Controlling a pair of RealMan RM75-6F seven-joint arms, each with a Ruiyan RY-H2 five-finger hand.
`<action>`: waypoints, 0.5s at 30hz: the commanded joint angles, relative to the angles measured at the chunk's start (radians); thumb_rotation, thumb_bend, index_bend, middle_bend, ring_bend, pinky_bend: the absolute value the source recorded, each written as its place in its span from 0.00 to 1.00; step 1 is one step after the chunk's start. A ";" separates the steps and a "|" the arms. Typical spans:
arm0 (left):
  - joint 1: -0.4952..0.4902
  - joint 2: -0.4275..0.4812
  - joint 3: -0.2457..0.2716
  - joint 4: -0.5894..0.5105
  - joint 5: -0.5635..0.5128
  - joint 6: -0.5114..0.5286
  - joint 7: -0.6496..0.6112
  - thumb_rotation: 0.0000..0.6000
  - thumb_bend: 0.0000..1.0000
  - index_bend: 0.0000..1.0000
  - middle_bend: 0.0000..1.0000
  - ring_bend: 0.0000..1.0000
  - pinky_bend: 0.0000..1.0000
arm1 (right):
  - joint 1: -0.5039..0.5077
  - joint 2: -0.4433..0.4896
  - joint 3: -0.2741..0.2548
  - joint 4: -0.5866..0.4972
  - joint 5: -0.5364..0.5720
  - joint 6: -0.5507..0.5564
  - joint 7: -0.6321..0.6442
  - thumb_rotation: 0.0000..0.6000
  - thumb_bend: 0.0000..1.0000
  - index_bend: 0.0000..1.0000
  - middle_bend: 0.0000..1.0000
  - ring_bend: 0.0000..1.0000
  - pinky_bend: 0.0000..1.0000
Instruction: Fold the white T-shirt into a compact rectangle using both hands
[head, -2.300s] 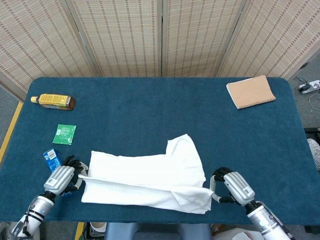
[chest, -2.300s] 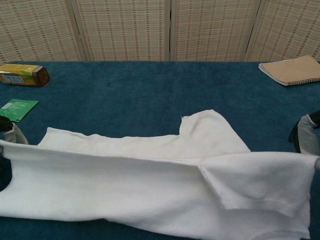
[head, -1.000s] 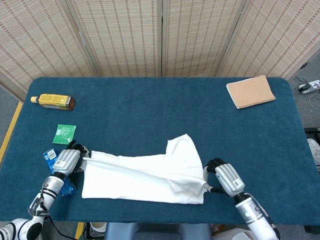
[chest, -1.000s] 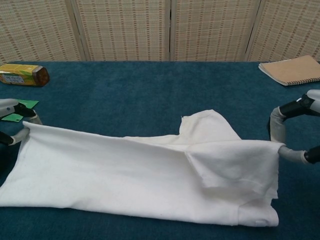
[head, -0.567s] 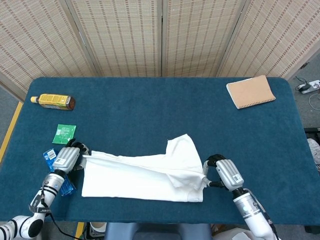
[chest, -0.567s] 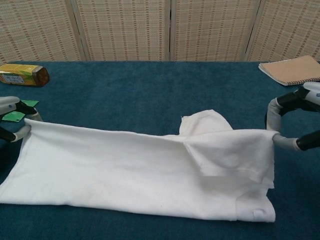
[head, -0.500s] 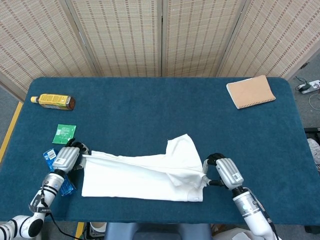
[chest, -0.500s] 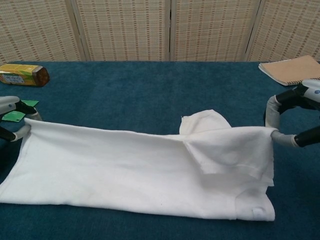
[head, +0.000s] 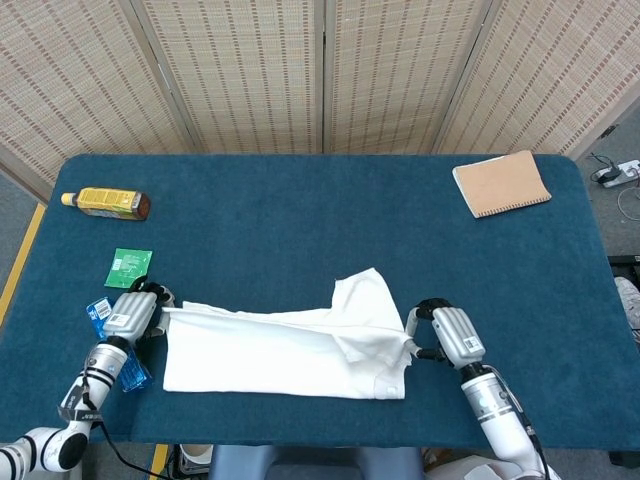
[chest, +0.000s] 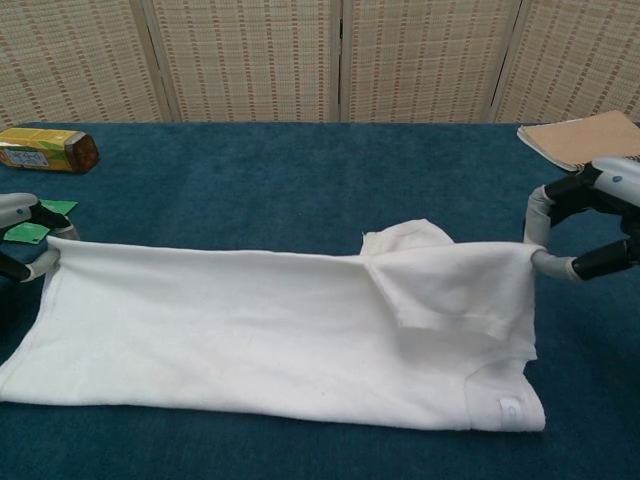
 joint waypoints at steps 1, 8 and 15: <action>-0.002 -0.001 -0.001 0.002 -0.002 -0.001 0.000 1.00 0.60 0.71 0.33 0.18 0.02 | 0.004 -0.007 0.006 0.007 0.009 -0.004 -0.005 1.00 0.51 0.82 0.53 0.32 0.24; -0.006 -0.002 -0.002 0.006 -0.006 -0.003 0.001 1.00 0.60 0.70 0.33 0.18 0.02 | 0.014 -0.026 0.016 0.027 0.028 -0.018 -0.008 1.00 0.51 0.82 0.53 0.32 0.24; -0.009 -0.002 -0.001 0.004 -0.013 -0.006 0.006 1.00 0.60 0.70 0.33 0.17 0.02 | 0.020 -0.039 0.022 0.045 0.037 -0.022 -0.009 1.00 0.51 0.82 0.53 0.32 0.24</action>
